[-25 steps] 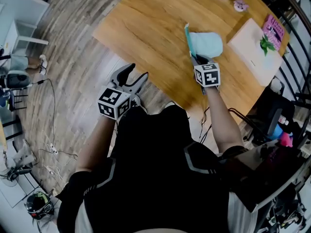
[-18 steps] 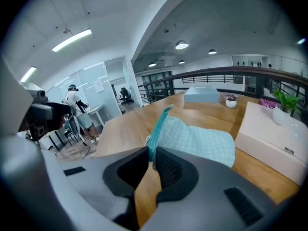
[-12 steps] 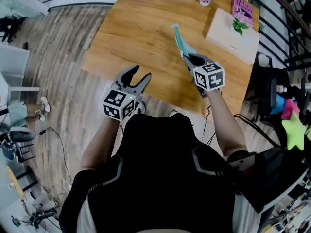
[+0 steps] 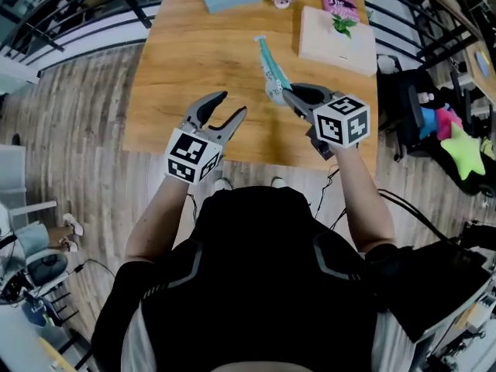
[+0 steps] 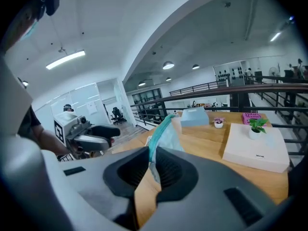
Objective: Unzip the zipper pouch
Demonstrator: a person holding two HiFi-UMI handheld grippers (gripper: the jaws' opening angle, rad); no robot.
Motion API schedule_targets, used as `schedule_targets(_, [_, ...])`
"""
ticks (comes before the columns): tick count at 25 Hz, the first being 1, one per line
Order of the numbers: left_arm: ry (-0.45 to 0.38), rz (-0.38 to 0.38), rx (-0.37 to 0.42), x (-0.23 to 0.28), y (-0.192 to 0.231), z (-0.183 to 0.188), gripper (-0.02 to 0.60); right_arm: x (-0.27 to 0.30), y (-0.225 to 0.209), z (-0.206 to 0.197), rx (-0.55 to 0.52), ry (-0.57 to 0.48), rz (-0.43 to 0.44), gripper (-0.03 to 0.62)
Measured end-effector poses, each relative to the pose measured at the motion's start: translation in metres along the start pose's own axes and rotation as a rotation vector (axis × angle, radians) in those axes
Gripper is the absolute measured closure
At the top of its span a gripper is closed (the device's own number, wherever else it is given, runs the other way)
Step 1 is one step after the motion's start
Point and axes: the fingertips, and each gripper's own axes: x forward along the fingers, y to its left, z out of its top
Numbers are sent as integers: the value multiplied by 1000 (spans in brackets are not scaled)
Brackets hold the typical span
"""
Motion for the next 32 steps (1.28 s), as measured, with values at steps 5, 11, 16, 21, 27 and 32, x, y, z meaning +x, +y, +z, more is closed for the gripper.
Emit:
schedule_targets(5, [-37,-143,188,17,-13,31,357,-20,23,14,65,-7,36,540])
schedule_targets(11, [-117,-334,410,28,-49,68,360,-44,43,26,128,-14,15,540])
schedule_targets(16, [-126,-402,585,40,-72,68,368,-59,49,24,181,-38,-15,540])
schedule_targets(21, [-152,-432,716,40,-91,69,383,-72,54,23,215,-46,-58,540])
schedule_targets(27, [-166,-495,730,34,-108,75,431,-85,59,18,195,-20,-82,540])
schedule_targets(32, [-153,-557,570,29,-114,79,475,-90,60,17,203,-27,-63,540])
